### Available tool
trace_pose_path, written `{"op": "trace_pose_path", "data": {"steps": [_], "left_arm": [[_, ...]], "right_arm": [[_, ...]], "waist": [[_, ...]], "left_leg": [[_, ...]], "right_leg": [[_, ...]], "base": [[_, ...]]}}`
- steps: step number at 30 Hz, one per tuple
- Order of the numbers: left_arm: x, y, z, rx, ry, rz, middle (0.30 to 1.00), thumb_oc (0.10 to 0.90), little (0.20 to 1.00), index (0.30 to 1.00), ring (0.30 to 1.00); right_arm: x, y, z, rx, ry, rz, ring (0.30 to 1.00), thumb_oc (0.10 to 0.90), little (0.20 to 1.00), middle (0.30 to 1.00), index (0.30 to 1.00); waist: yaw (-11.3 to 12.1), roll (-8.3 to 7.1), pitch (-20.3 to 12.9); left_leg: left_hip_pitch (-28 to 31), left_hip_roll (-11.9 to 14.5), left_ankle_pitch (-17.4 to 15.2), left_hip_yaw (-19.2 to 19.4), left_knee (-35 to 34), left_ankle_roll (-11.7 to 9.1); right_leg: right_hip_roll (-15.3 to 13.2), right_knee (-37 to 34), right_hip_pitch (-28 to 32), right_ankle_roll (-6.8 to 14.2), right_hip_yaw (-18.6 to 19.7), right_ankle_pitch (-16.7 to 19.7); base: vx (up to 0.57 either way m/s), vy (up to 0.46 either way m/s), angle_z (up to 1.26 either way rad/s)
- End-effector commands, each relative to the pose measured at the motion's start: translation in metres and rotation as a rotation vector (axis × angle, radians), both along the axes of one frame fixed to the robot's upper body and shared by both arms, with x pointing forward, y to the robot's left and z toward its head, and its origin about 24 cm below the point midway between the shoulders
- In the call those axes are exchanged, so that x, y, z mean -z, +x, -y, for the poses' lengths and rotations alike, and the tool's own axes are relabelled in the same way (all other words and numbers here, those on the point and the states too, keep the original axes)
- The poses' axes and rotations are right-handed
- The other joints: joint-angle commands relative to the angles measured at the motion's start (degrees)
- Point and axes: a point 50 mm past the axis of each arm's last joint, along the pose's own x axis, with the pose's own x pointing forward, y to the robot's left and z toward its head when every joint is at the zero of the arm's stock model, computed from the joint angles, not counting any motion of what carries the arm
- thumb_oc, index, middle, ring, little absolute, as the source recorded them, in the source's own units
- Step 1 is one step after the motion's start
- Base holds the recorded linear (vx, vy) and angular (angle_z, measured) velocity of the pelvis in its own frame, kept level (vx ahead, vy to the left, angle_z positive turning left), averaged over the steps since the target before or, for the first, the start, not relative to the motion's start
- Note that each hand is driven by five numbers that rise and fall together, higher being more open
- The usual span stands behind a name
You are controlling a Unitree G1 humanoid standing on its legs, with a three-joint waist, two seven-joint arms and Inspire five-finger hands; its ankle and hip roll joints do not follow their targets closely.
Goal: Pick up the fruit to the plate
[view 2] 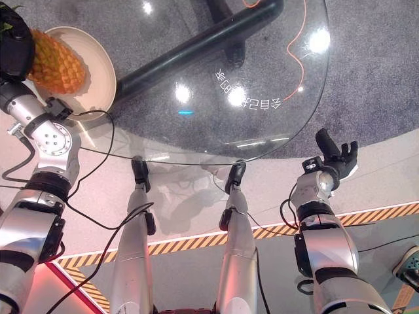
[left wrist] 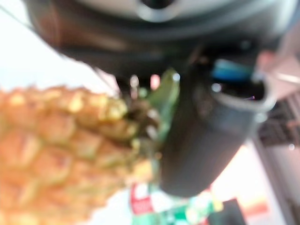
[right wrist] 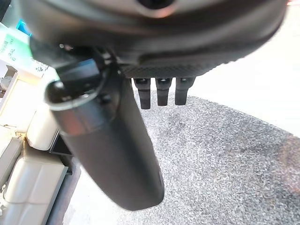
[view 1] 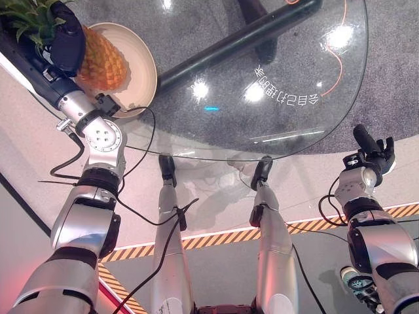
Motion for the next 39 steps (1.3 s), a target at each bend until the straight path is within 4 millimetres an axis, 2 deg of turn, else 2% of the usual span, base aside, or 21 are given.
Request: {"op": "trace_pose_path", "data": {"steps": [1,10,13,39], "left_arm": [[-0.038,-0.020,-0.001,0.016,0.059,0.250,0.900,0.800,0.900,0.900,0.900],[-0.026,-0.020,0.004,0.041,0.069,0.237,0.900,0.800,0.900,0.900,0.900],[-0.026,-0.020,0.006,0.048,0.073,0.239,0.900,0.800,0.900,0.900,0.900],[-0.008,-0.022,0.013,0.084,0.104,0.210,0.900,0.800,0.900,0.900,0.900]], "right_arm": [[-0.002,-0.021,0.029,0.149,-0.037,0.035,0.900,0.800,0.900,0.900,0.900],[0.003,-0.024,0.031,0.159,-0.033,0.030,0.900,0.800,0.900,0.900,0.900],[-0.002,-0.022,0.030,0.160,-0.034,0.038,0.900,0.800,0.900,0.900,0.900],[0.002,-0.023,0.029,0.169,-0.030,0.040,0.900,0.800,0.900,0.900,0.900]], "waist": [[2.0,-2.06,-1.5],[2.6,-1.86,-1.5],[2.7,-1.88,-1.5],[3.9,-1.79,-1.5]], "left_leg": [[-2.3,-0.9,-6.7,-1.5,9.0,0.8],[-1.8,-1.0,-7.4,-1.7,9.1,0.8],[-2.3,-1.2,-6.8,-1.8,8.8,0.9],[-2.0,-1.6,-7.4,-2.6,8.5,1.1]], "right_leg": [[0.9,2.0,0.7,0.9,-1.8,-2.3],[0.7,2.1,1.4,1.2,-2.3,-2.6],[0.6,1.9,0.9,1.1,-2.5,-2.1],[0.5,1.9,1.5,1.4,-3.4,-2.3]], "base": [[0.00,0.000,0.00],[0.00,0.000,0.00],[0.00,0.000,0.00],[0.00,-0.001,0.01]]}}
